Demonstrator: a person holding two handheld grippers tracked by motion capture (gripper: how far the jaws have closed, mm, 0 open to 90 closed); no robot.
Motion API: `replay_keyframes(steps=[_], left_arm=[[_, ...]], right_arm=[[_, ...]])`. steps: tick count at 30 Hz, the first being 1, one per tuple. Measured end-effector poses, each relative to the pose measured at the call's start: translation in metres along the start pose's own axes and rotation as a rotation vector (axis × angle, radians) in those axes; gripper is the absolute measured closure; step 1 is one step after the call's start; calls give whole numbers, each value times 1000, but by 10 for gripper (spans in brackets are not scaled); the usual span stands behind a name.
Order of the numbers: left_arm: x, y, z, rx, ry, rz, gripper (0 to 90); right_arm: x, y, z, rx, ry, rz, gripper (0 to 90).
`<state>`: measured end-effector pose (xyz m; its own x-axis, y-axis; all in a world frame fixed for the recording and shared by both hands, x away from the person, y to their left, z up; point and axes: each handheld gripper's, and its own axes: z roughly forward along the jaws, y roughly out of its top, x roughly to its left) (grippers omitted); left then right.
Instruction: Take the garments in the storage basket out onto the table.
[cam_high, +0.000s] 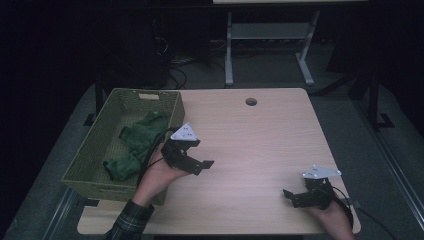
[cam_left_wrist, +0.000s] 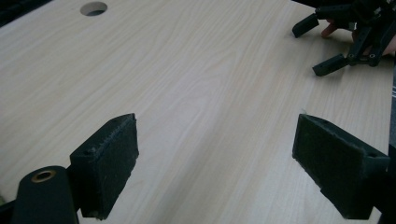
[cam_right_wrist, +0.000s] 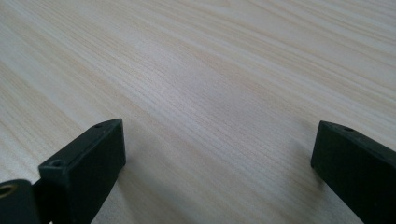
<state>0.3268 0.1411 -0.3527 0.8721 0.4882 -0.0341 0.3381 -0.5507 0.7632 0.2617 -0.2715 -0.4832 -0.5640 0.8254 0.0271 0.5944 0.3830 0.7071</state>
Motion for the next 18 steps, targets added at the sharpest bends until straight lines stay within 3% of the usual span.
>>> replay_keyframes(steps=[12, 18], left_arm=[[17, 10, -14, 6, 2, 13, 138], [30, 12, -24, 5, 40, 12, 138]], right_arm=[[0, 0, 0, 0, 1, 0, 25], [0, 0, 0, 0, 1, 1, 25]])
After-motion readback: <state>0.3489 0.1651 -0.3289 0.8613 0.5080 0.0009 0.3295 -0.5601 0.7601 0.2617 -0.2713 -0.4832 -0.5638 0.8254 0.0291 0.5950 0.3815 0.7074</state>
